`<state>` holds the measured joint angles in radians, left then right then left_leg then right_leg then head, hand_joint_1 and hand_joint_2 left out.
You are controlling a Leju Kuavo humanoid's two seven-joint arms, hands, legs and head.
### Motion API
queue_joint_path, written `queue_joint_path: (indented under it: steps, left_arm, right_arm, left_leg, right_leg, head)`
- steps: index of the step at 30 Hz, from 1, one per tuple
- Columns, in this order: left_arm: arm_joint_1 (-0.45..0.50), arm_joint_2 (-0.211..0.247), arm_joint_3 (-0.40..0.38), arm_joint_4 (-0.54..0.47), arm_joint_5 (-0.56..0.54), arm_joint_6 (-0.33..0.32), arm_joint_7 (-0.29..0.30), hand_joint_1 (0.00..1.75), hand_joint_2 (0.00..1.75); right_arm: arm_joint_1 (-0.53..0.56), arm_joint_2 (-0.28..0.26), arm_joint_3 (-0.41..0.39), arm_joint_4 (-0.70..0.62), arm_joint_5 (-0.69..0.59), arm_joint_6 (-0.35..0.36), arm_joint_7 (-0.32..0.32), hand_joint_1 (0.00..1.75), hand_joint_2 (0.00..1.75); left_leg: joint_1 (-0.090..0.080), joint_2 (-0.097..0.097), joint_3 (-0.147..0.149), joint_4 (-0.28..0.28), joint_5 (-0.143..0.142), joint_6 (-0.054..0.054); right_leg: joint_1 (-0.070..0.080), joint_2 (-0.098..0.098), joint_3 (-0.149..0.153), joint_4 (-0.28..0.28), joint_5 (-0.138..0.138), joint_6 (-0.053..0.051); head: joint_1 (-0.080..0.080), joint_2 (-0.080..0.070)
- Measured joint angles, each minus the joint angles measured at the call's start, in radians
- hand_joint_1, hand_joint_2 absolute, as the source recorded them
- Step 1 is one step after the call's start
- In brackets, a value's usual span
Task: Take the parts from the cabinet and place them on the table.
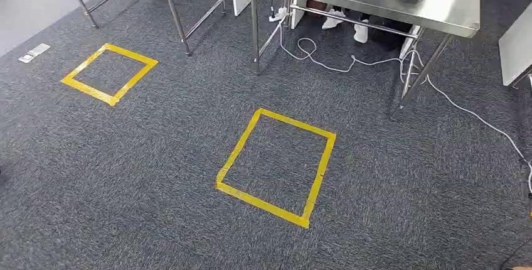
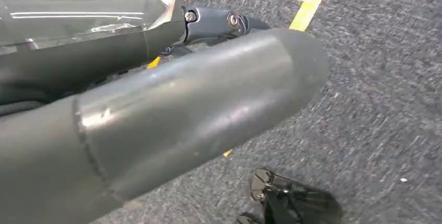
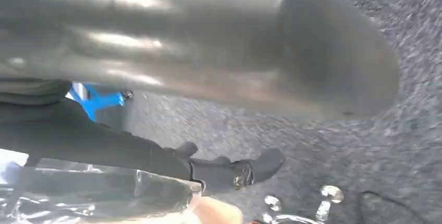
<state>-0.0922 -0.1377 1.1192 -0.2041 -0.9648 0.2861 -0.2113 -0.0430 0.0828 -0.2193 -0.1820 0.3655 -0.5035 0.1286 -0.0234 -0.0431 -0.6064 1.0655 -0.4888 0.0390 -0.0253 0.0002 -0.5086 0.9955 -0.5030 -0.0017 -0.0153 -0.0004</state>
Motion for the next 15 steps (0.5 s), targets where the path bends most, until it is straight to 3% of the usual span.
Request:
queue_joint_path:
  steps: [1,3,4,5,6,7,8,9,10,13,14,15]
  left_arm:
    - [-0.002,0.0,0.0,0.0,0.0,0.0,0.0,0.0,0.0]
    - [-0.003,0.0,0.0,0.0,0.0,-0.001,0.0,0.0,0.0]
    - [-0.002,0.0,0.0,0.0,0.0,-0.001,0.001,0.0,0.0]
    - [-0.001,0.0,0.0,0.0,-0.002,-0.001,0.002,0.0,0.0]
    - [-0.001,0.0,0.0,0.0,-0.002,-0.001,0.003,0.0,0.0]
    - [-0.001,0.0,0.0,0.0,-0.002,-0.001,0.005,0.0,0.0]
    - [-0.002,0.0,-0.001,0.0,-0.003,-0.001,0.005,0.0,0.0]
    - [-0.005,-0.003,-0.003,0.001,-0.004,-0.001,0.005,0.0,0.0]
    - [-0.01,-0.002,-0.007,0.001,-0.006,-0.002,0.006,0.0,0.0]
    - [-0.01,-0.002,-0.014,0.001,-0.008,-0.002,0.007,0.0,0.0]
    - [-0.01,-0.001,-0.014,0.0,-0.008,-0.001,0.007,0.0,0.0]
    - [-0.007,-0.003,-0.015,0.001,-0.009,0.0,0.008,0.0,0.0]
  right_arm:
    - [0.002,0.0,0.0,0.0,0.0,0.0,0.0,0.0,0.0]
    - [0.004,0.002,0.0,0.0,0.0,0.0,0.0,0.0,0.0]
    - [0.004,0.001,-0.001,0.0,0.0,0.0,0.001,0.0,0.0]
    - [0.004,0.001,-0.001,0.0,0.0,0.0,0.001,0.0,0.0]
    - [0.003,0.001,-0.001,0.0,0.0,0.0,0.002,0.0,0.0]
    - [0.003,0.003,-0.001,0.0,0.001,0.0,0.002,0.0,0.0]
    - [0.003,0.004,-0.001,0.0,0.003,0.0,0.002,0.0,0.0]
    - [0.004,0.002,-0.001,0.0,0.003,0.0,0.003,0.0,0.0]
    - [0.003,0.004,-0.001,0.0,0.003,0.0,0.003,0.0,0.0]
    - [-0.003,0.003,-0.001,0.0,0.003,0.0,0.004,0.0,0.0]
    - [-0.003,0.007,-0.001,0.0,0.003,0.0,0.005,0.0,0.0]
    - [-0.003,0.004,-0.001,0.0,0.004,0.0,0.006,0.0,0.0]
  left_leg:
    - [0.008,0.019,-0.034,0.071,-0.041,-0.01]
    - [0.026,0.031,-0.111,0.224,-0.101,-0.027]
    - [0.034,0.035,-0.134,0.265,-0.11,-0.033]
    - [0.043,0.04,-0.133,0.258,-0.093,-0.039]
    - [0.051,0.044,-0.111,0.209,-0.06,-0.045]
    - [0.057,0.055,-0.061,0.116,-0.012,-0.052]
    - [0.063,0.083,-0.006,0.023,0.024,-0.059]
    - [0.065,0.135,0.031,-0.042,0.025,-0.066]
    - [0.056,0.115,0.03,-0.044,0.025,-0.057]
    - [0.037,0.084,0.021,-0.042,0.021,-0.03]
    - [0.039,0.071,0.028,-0.053,0.033,-0.014]
    - [0.038,0.063,0.028,-0.057,0.036,-0.007]
  right_leg:
    - [0.0,-0.01,0.0,0.0,-0.001,-0.005]
    - [0.001,-0.031,0.0,0.0,-0.002,-0.005]
    - [0.0,-0.041,-0.001,0.0,-0.002,-0.005]
    - [-0.002,-0.05,0.0,0.0,-0.003,-0.005]
    - [-0.005,-0.058,0.001,0.0,-0.005,-0.001]
    - [-0.008,-0.068,0.002,0.0,-0.008,0.003]
    - [-0.011,-0.076,0.003,0.001,-0.013,0.011]
    - [-0.004,-0.084,0.018,0.0,-0.017,0.018]
    - [0.004,-0.092,0.01,0.002,-0.024,0.029]
    - [0.003,-0.121,0.032,-0.011,-0.023,0.053]
    - [0.004,-0.119,0.033,-0.007,-0.028,0.063]
    - [-0.003,-0.072,0.022,0.02,-0.047,0.059]
  head:
    - [-0.002,0.0]
    - [-0.002,0.0]
    - [-0.003,0.0]
    - [-0.001,0.0]
    - [-0.003,0.0]
    - [-0.003,0.0]
    - [-0.003,0.0]
    - [-0.006,0.0]
    - [-0.003,0.0]
    - [0.005,0.0]
    - [0.005,0.0]
    - [0.007,0.0]
